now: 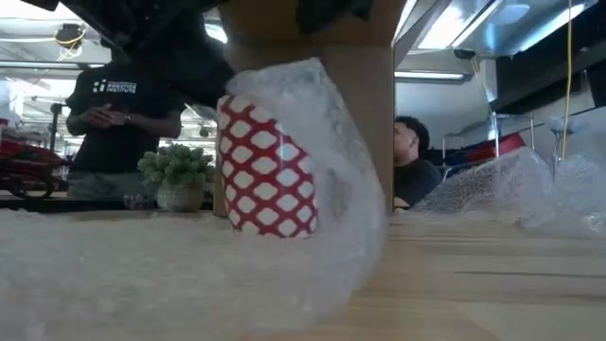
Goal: Wrap mug
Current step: Wrap the red mug with the bubble wrap
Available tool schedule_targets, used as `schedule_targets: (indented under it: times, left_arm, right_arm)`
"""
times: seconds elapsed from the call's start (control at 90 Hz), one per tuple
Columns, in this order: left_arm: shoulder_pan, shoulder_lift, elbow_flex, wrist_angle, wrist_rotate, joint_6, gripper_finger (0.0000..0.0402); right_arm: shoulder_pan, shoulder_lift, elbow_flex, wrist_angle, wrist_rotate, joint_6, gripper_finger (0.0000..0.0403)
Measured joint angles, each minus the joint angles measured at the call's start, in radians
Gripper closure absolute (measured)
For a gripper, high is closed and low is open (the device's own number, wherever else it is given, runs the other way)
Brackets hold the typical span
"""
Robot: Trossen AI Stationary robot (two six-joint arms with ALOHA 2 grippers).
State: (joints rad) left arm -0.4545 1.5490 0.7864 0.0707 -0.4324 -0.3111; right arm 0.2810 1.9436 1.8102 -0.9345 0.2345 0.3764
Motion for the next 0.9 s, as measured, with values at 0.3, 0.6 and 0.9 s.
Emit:
schedule_targets:
  times: [0.3, 0.6, 0.9]
  left_arm:
    - [0.000, 0.000, -0.001, 0.002, 0.001, 0.000, 0.0266]
    - [-0.002, 0.001, -0.001, 0.004, 0.002, 0.000, 0.0266]
    - [-0.002, -0.004, -0.002, 0.015, 0.007, 0.012, 0.0266]
  right_arm:
    - [0.000, 0.007, -0.087, 0.072, 0.061, 0.046, 0.0315]
    - [0.000, 0.023, -0.235, 0.351, 0.027, 0.078, 0.0315]
    - [0.001, 0.021, -0.294, 0.410, -0.019, 0.067, 0.0315]
